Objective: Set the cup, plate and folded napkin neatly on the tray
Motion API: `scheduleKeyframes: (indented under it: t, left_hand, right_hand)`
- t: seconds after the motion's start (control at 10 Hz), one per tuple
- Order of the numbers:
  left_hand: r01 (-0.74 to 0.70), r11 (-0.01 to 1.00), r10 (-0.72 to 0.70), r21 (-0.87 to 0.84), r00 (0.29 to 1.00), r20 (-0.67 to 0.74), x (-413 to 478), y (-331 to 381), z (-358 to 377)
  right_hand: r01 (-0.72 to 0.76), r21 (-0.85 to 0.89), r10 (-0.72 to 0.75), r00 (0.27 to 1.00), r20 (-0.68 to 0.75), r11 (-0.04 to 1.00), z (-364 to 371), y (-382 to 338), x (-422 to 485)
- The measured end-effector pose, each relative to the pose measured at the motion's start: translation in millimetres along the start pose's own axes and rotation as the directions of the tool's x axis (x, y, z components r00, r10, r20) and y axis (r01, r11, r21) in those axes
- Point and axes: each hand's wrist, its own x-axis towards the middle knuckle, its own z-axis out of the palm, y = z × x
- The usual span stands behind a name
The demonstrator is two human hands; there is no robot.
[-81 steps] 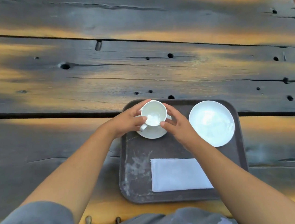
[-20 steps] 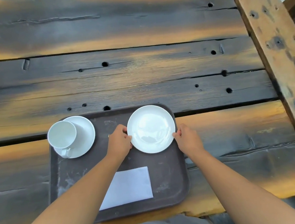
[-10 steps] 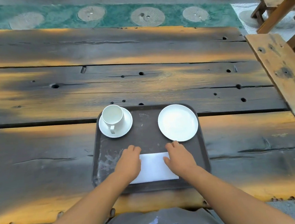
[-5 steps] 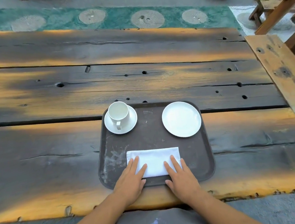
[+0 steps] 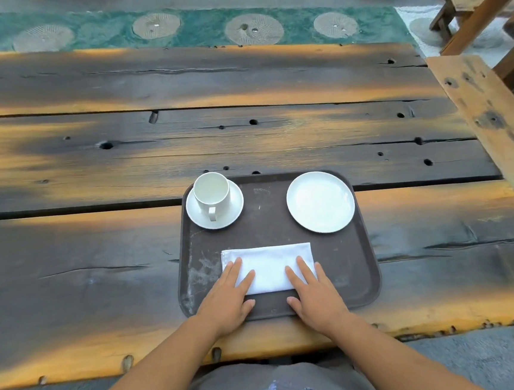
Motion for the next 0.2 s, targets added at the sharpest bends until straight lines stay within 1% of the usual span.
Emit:
scheduleKeyframes:
  t: [0.1,0.2]
  left_hand:
    - [0.011,1.000,-0.011,-0.010,0.999,0.042,-2,2,-9]
    - [0.027,0.997,-0.025,-0.065,0.999,0.033,1,4,-26]
  right_hand:
    - [-0.050,0.035,0.049,0.998,0.036,0.998,-6,-6,-3]
    - [-0.092,0.107,0.100,0.992,-0.073,0.990,-30,-11,-1]
